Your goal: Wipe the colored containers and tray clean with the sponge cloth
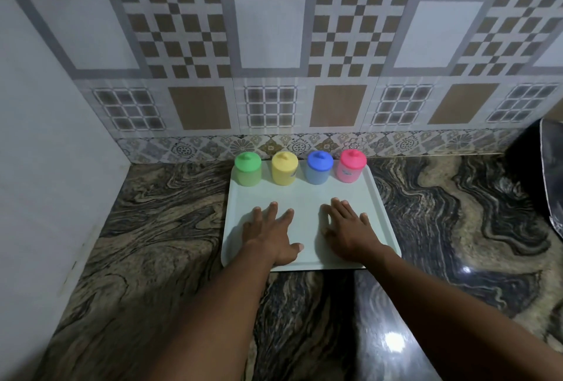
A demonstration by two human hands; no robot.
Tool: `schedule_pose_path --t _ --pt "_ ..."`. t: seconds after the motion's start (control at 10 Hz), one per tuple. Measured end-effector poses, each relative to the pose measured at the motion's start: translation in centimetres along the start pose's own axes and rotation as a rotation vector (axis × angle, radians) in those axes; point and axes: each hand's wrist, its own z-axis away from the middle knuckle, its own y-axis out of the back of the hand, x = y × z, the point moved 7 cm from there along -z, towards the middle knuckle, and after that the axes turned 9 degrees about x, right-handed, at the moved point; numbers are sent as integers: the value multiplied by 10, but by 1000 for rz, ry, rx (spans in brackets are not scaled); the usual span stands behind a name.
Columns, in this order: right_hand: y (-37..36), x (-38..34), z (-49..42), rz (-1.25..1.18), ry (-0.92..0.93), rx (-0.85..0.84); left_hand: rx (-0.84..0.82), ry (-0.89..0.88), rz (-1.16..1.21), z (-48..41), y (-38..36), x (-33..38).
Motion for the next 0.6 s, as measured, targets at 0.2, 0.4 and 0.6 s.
schedule_pose_path --t 0.2,0.4,0.6 --pt "1 -1 -15 6 -2 -9 -3 -15 2 -10 6 -3" --pt "3 2 -21 9 7 -26 -31 -12 6 -14 6 -2" --pt "20 -4 -33 27 -37 -126 -81 -8 112 -20 15 -10"
